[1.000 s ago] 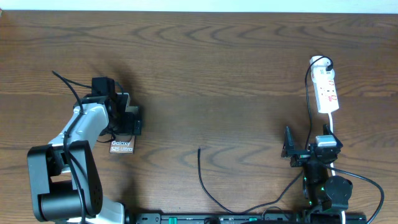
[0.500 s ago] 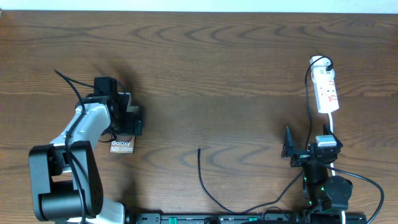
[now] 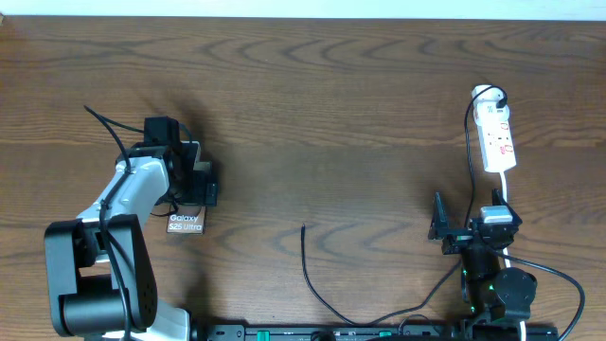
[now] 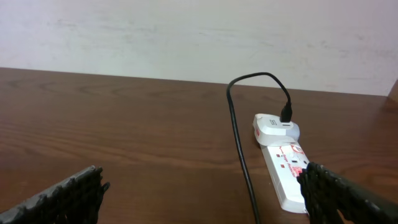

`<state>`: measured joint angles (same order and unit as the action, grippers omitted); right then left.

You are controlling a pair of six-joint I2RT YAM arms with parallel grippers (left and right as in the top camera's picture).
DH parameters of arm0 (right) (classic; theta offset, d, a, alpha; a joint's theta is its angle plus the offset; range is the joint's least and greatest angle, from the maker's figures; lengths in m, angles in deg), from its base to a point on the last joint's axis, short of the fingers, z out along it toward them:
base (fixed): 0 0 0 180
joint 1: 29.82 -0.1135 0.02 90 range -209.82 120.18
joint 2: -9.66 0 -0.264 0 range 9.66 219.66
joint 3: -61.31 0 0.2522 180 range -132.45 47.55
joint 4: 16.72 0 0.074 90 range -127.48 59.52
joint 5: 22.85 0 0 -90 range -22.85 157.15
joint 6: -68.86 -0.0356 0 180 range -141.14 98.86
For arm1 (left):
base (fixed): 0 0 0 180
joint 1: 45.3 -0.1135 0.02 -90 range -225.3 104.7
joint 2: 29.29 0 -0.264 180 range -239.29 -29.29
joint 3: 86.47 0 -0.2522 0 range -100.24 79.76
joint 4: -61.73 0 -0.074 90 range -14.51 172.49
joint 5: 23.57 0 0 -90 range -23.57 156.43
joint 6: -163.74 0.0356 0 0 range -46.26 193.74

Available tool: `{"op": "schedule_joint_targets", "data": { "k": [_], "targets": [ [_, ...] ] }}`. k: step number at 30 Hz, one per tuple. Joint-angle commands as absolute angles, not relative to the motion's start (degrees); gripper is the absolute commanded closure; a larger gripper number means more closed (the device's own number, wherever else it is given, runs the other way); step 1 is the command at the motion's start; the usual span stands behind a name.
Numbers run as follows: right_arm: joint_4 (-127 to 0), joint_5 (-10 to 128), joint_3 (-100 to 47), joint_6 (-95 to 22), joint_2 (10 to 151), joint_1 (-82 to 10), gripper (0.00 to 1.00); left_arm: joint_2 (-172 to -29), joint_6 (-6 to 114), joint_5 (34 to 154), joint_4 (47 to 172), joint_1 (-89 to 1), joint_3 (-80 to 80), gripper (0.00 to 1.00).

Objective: Plug charger to phone and switch on socket

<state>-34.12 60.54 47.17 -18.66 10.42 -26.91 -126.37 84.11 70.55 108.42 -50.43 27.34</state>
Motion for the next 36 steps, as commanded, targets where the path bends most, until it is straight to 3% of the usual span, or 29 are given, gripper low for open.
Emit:
{"op": "schedule_joint_targets", "data": {
  "k": [1, 36],
  "targets": [
    [-34.3, 60.8, 47.2, -19.4, 10.4, -26.5, 0.01, -126.4, 84.2, 69.8, 108.3, -50.4, 27.2, 0.02],
    [-34.3, 60.8, 47.2, -19.4, 10.4, -26.5, 0.01, -126.4, 84.2, 69.8, 106.6, -50.4, 29.8, 0.02]
  ]
}}
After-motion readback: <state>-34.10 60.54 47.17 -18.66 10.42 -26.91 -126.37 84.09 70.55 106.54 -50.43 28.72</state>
